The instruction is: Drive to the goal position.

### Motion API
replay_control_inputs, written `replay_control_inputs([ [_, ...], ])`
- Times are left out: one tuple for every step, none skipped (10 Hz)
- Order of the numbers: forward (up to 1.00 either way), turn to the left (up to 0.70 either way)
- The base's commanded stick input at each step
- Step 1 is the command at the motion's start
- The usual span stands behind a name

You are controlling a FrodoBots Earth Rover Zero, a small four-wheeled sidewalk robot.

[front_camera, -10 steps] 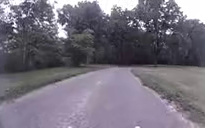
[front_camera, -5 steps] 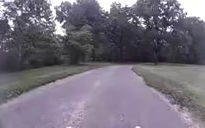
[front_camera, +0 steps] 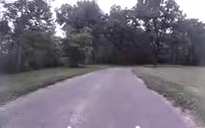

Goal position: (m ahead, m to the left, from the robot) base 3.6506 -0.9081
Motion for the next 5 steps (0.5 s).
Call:
replay_control_inputs([
  [0.70, 0.00],
  [0.70, 0.00],
  [0.70, 0.00],
  [0.70, 0.00],
  [0.70, 0.00],
])
